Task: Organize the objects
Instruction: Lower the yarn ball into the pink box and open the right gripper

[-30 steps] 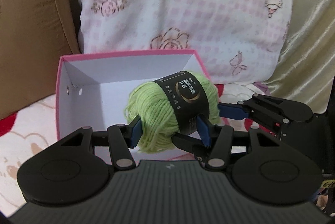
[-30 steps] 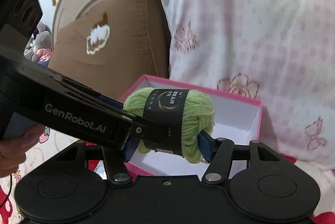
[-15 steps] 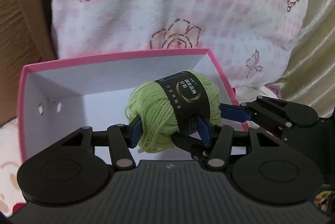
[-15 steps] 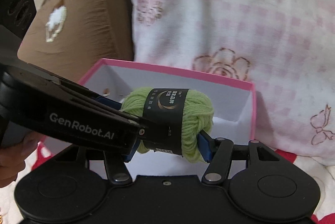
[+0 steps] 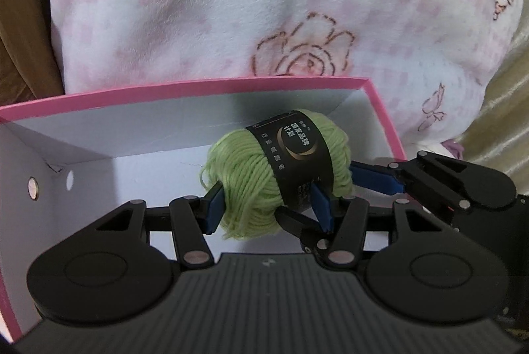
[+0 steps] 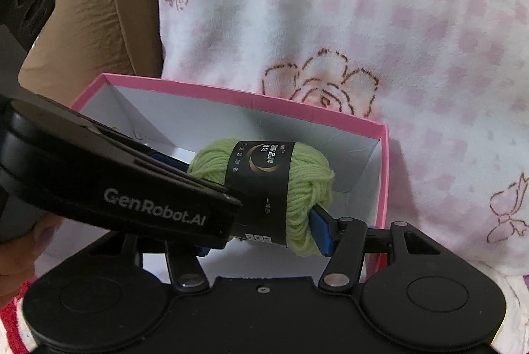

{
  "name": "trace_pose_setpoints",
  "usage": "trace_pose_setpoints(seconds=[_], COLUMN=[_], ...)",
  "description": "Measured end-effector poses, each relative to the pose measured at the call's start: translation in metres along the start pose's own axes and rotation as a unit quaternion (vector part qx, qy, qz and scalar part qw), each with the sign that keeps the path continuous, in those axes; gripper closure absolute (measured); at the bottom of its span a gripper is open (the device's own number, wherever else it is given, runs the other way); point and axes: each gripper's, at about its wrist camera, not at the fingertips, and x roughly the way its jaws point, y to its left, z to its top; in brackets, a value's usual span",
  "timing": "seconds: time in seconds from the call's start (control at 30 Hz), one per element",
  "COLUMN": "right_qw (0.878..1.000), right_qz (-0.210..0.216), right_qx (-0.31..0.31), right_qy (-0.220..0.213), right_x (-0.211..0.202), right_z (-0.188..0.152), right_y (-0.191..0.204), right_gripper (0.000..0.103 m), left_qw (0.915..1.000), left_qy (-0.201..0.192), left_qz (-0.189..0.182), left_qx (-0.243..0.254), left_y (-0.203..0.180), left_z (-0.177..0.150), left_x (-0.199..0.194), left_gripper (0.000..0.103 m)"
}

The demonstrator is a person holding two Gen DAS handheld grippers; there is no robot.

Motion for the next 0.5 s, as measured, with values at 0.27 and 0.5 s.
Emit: trace_pose_setpoints(seconds=[0.27, 0.5], right_qw=[0.999, 0.999], right_qz=[-0.028, -0.037], right_qx=[-0.026, -0.022], right_qy=[0.006, -0.009], right_x=[0.009, 0.008], right_z=[0.003, -0.001], right_y=[0.008, 0.008], right_gripper=[0.044, 0.045], left_qw=[0.9993, 0.9981], left_qy=[-0.009, -0.034], left_qz=[0.007, 0.018], left_qx=[-0.035, -0.049], left_y=[0.008, 0.008], left_z=[-0.004, -0.013], left_x=[0.004, -0.006], left_gripper=[0.05, 0.052])
